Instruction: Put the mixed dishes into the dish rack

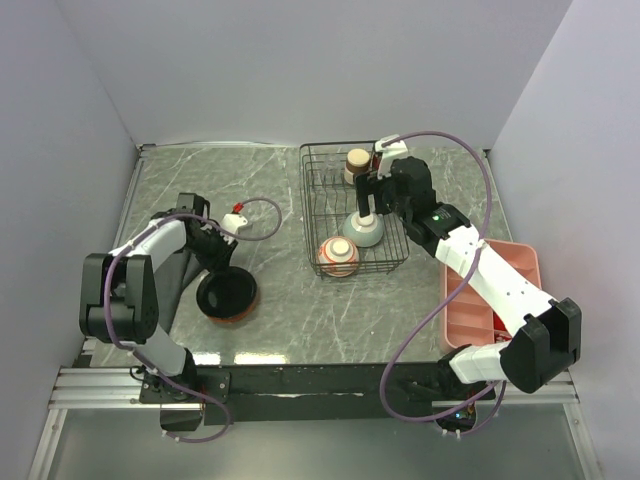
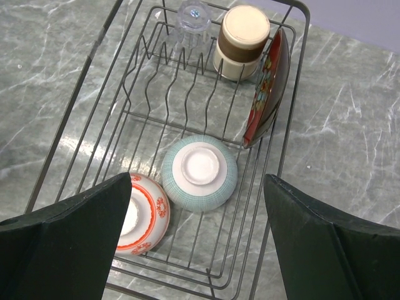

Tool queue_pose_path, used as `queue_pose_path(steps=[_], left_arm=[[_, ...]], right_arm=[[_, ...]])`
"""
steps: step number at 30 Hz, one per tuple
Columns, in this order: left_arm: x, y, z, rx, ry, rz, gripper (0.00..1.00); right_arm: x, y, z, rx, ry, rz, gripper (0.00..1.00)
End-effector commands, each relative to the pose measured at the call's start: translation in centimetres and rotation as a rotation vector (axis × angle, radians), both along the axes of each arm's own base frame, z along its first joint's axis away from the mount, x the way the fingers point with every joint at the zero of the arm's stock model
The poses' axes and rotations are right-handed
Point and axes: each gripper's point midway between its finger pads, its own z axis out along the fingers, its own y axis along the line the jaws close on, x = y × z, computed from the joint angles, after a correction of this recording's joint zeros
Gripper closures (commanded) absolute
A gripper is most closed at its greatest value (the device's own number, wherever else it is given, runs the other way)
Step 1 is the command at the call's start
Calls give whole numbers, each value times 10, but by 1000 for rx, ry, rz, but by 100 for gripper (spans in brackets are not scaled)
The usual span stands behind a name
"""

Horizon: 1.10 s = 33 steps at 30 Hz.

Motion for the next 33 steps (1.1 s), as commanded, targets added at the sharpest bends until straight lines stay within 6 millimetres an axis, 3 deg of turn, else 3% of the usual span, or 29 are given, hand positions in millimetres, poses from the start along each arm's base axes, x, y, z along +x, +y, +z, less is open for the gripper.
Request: queue_pose_path(steps=[1,3,4,8,19,22,29,33], left_arm=[[13,-6,-3,-21,-9,-24,85],[19,-6,3,-23,-22,-23,97],[20,-7,8,-28,-31,-23,99],[25,-9,30,-39,-82,-28,99],[9,-17,73,-93,-145,-63,99],[6,-19,85,-105,-183,-65,99],[1,-27,107,-150,-249,-83,99],[-4,-30,119,-172,-279,-98,99]], right_arm=[[-1,-4,20,36,-56,-5,7],[0,-4,19,33,-55,-4,7],[0,-4,19,34,-55,-6,7],[1,-3,16,38,-50,0,7],[-2,7,-3,45,18,45,8],[-2,20,-1,63,38,100,0],[-5,58,0,92,104,306,0],[-22,95,5,174,155,490,0]])
